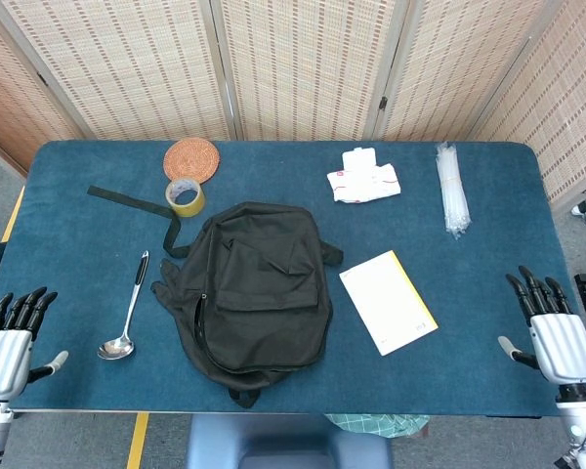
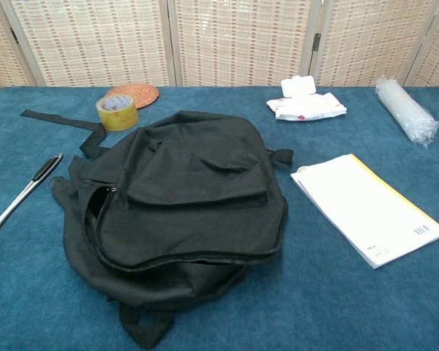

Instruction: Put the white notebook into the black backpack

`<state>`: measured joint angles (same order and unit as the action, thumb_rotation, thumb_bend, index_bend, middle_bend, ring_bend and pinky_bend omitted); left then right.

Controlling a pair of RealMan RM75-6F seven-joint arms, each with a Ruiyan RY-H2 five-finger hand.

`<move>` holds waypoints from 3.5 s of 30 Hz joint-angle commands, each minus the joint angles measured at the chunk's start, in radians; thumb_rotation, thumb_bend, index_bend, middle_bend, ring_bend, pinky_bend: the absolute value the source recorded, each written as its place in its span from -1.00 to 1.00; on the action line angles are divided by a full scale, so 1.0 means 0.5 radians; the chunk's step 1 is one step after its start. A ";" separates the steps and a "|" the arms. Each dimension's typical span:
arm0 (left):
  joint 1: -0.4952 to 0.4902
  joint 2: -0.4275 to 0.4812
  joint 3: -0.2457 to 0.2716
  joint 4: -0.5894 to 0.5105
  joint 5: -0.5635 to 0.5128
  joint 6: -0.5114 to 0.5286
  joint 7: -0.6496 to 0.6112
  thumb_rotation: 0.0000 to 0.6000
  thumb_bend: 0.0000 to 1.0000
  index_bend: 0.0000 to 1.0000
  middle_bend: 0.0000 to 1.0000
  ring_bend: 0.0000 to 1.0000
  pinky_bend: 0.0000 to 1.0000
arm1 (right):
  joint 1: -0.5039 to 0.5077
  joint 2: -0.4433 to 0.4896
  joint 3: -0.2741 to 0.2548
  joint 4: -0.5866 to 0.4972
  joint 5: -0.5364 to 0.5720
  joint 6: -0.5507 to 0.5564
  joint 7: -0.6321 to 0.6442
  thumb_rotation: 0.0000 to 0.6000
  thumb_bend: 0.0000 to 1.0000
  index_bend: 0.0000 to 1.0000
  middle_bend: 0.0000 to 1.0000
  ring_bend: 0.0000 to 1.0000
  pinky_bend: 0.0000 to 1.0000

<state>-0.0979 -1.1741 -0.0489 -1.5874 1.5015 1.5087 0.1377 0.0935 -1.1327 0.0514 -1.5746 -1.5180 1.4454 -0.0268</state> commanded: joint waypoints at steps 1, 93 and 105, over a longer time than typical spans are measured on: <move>0.002 0.004 0.005 -0.009 0.009 0.003 0.002 1.00 -0.56 -0.68 -0.73 -0.72 -0.98 | 0.033 -0.015 -0.006 0.041 0.001 -0.057 -0.025 1.00 -0.50 -1.00 -0.95 -0.76 -0.85; 0.053 0.032 0.044 -0.064 -0.003 -0.007 -0.018 1.00 -0.56 -0.69 -0.73 -0.75 -0.98 | 0.879 -0.811 -0.177 0.995 -0.214 -0.828 0.213 1.00 -0.49 -0.93 -0.83 -0.74 -0.87; 0.050 0.035 0.044 -0.079 -0.005 -0.015 0.001 1.00 -0.56 -0.69 -0.73 -0.75 -0.98 | 0.910 -0.858 -0.211 1.064 -0.239 -0.829 0.257 1.00 -0.50 -0.88 -0.82 -0.75 -0.87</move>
<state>-0.0730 -1.1569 -0.0270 -1.6270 1.4992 1.5012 0.1383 0.5490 -1.5620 -0.0535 -1.0427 -1.6374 1.0303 0.1018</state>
